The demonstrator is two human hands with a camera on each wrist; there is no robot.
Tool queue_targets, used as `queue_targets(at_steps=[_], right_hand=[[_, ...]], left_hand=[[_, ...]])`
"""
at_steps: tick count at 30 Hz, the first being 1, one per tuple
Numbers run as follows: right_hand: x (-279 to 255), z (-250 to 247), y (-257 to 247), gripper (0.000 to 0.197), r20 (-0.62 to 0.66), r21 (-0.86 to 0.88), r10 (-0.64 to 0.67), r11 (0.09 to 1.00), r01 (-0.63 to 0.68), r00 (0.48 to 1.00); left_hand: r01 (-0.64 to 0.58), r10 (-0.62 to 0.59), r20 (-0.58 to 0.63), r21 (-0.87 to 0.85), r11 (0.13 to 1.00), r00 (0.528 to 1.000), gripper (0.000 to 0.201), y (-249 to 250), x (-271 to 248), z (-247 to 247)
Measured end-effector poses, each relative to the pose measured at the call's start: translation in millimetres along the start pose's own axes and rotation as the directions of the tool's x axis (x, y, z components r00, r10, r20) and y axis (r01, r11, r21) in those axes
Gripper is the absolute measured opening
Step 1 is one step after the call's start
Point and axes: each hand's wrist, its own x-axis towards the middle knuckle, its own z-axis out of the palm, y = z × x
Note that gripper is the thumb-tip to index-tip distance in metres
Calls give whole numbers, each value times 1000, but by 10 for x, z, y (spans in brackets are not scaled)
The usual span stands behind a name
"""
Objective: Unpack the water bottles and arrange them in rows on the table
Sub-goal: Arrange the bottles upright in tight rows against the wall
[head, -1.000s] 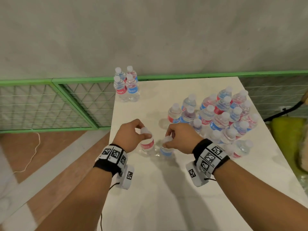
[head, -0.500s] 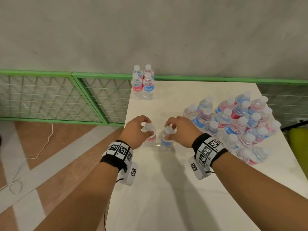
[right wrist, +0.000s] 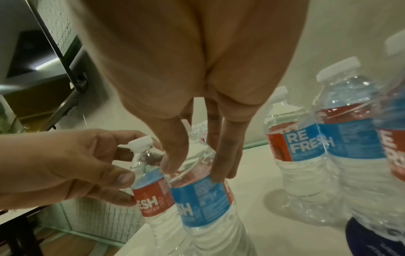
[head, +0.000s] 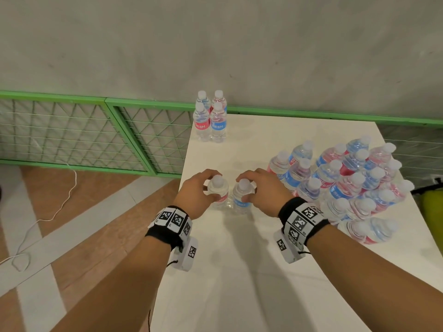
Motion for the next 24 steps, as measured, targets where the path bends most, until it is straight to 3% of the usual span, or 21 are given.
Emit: queue_targets(at_steps=[13, 24], right_hand=[[819, -54, -247, 47, -4, -23, 6, 1000, -6, 1000], [1607, -141, -457, 46, -37, -72, 14, 997, -17, 999]], left_hand=[[47, -45, -139, 6, 999, 989, 57, -113, 645, -217], [91, -53, -210, 172, 981, 976, 57, -230, 1459, -600]])
